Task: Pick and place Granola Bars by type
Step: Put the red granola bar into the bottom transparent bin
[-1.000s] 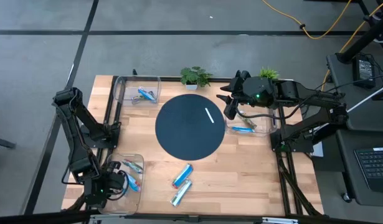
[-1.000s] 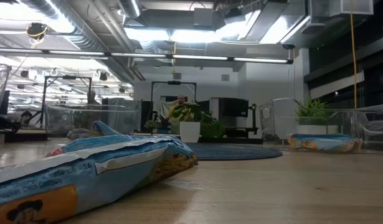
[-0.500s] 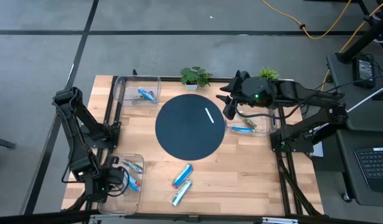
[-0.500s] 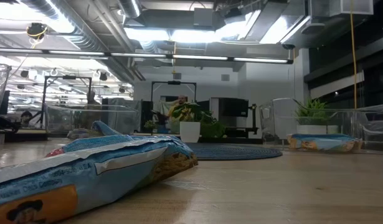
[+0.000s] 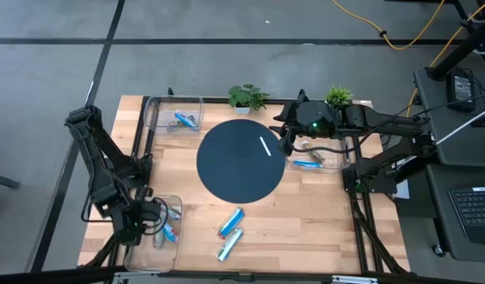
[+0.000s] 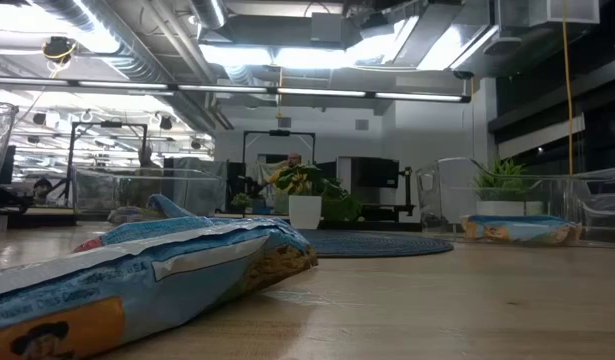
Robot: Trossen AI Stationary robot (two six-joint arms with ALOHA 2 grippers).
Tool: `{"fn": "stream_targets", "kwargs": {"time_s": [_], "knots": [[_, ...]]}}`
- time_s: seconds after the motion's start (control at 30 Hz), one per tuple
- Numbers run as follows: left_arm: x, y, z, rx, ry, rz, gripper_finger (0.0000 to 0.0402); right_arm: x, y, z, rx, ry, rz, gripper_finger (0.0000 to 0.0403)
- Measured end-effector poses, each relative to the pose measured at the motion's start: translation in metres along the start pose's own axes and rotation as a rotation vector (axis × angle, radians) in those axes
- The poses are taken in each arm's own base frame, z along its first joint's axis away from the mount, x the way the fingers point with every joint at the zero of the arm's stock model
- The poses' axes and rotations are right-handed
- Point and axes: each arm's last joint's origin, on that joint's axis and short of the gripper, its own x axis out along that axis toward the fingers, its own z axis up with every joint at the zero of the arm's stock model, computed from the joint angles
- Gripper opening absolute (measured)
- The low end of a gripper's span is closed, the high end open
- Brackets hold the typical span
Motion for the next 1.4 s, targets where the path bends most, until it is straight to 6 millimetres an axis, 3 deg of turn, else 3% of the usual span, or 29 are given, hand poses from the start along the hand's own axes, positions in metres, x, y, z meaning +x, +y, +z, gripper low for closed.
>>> {"fn": "stream_targets", "kwargs": {"time_s": [0.2,0.57,0.77,1.03,1.2,1.4], "knots": [[-0.013,0.012,0.003,-0.005,-0.031,-0.029,0.0146,0.001,0.0,0.0,-0.004,0.004,-0.001,0.0155],[-0.013,0.021,0.018,0.044,-0.059,-0.014,0.0146,0.001,0.0,-0.001,-0.026,0.008,0.002,0.0155],[-0.027,0.033,0.045,0.088,-0.139,-0.004,0.0146,0.001,0.0,-0.001,-0.056,0.008,0.004,0.0155],[-0.06,0.057,0.092,0.168,-0.42,0.128,0.0146,-0.003,0.013,-0.003,-0.198,0.013,0.093,0.0154],[-0.069,0.073,0.114,0.151,-0.545,0.163,0.0146,-0.006,0.02,-0.007,-0.237,0.028,0.115,0.0154],[-0.072,0.087,0.123,0.13,-0.585,0.222,0.0146,-0.014,0.038,-0.01,-0.359,0.022,0.359,0.0154]]}}
